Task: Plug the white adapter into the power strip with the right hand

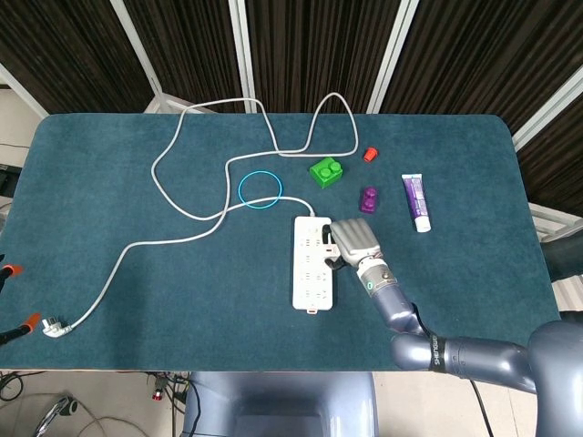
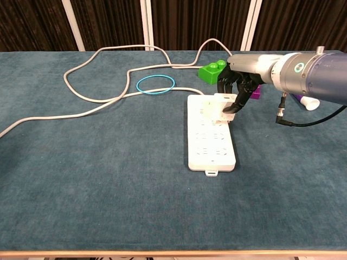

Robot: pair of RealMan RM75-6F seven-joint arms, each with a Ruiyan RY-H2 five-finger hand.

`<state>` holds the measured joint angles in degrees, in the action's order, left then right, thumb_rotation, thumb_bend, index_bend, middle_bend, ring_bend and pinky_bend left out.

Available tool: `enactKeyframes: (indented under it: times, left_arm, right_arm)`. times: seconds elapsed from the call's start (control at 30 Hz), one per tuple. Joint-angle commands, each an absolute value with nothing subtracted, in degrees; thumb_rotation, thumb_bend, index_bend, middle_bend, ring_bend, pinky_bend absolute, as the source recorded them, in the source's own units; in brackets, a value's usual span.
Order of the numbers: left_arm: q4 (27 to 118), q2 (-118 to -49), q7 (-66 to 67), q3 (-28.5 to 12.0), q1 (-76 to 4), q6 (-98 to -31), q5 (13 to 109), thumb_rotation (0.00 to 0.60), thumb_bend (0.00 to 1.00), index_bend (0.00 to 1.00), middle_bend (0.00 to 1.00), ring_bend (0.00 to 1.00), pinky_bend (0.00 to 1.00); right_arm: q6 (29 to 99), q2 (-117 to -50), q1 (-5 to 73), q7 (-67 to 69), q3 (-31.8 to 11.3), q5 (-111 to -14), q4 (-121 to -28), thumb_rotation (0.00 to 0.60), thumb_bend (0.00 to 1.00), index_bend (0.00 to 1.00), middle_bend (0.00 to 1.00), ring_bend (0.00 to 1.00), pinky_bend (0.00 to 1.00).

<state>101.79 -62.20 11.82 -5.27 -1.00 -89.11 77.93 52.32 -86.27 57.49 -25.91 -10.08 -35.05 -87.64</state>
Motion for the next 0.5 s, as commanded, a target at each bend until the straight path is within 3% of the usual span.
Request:
enactKeyframes:
  times: [0.03, 0.5]
  left_arm:
    - [101.8, -62.23, 11.91, -5.25, -1.03, -89.07, 77.93, 0.6, 0.14, 0.29, 0.1, 0.04, 0.11]
    - [101.83, -62.33, 12.19, -5.22, -1.03, -89.19, 77.97, 0.6, 0.13, 0.29, 0.1, 0.04, 0.11]
  right_arm:
    - [52.24, -86.39, 57.4, -25.93, -10.13, -35.12, -87.47, 0.6, 0.48, 0.82, 0.6, 0.62, 0.45]
    - [51.12, -86.94, 56.73, -25.49, -10.14, -35.44, -86.67, 0.6, 0.48, 0.82, 0.6, 0.62, 0.45]
